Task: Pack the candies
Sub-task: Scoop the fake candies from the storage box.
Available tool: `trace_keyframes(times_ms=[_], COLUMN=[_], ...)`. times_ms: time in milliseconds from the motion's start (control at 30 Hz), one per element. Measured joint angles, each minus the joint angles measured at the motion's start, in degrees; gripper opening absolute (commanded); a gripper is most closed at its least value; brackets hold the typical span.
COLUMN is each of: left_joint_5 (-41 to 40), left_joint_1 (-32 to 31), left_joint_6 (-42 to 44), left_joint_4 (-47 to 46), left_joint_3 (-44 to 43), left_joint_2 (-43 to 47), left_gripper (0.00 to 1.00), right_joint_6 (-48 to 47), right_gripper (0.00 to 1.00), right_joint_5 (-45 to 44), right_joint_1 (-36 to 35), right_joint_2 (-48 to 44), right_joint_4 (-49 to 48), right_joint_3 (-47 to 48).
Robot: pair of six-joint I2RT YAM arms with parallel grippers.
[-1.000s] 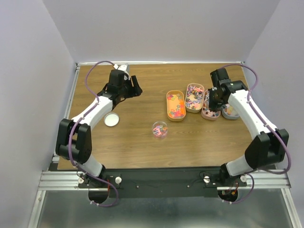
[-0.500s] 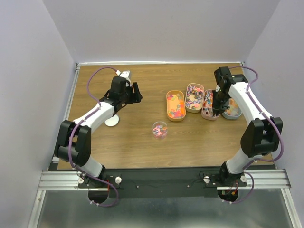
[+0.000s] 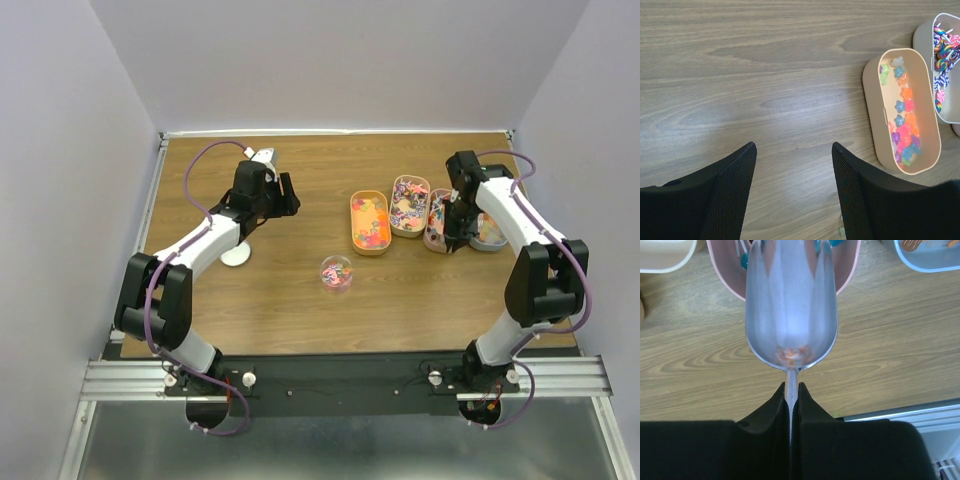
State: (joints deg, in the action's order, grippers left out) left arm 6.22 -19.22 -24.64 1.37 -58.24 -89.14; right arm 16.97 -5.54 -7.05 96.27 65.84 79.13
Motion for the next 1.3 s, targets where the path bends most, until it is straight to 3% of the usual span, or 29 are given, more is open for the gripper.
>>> trace_keyframes(times_ms=[333, 900, 1067, 1300], left_joint_5=[0.0, -0.9, -1.3, -1.6], left_joint_1=[0.0, 0.0, 0.0, 0.0], left_joint_6=[0.0, 0.5, 0.9, 1.1], left_joint_4=[0.0, 0.0, 0.0, 0.0], left_joint_3=[0.0, 0.0, 0.0, 0.0], left_joint_2=[0.0, 0.0, 0.0, 0.0], left_gripper=[0.70, 0.69, 0.69, 0.69], right_joint_6=[0.9, -0.1, -0.5, -0.5], right_gripper=[0.01, 0.01, 0.01, 0.01], right_joint_5=[-1.3, -3.4, -3.9, -5.0], right_joint_1=[0.0, 0.2, 0.3, 0.3], right_joint_2=[0.2, 13.0, 12.5, 4.6], right_joint_4=[-6.8, -15.5, -20.9, -31.9], right_joint_3=[-5.1, -3.0, -5.9, -16.9])
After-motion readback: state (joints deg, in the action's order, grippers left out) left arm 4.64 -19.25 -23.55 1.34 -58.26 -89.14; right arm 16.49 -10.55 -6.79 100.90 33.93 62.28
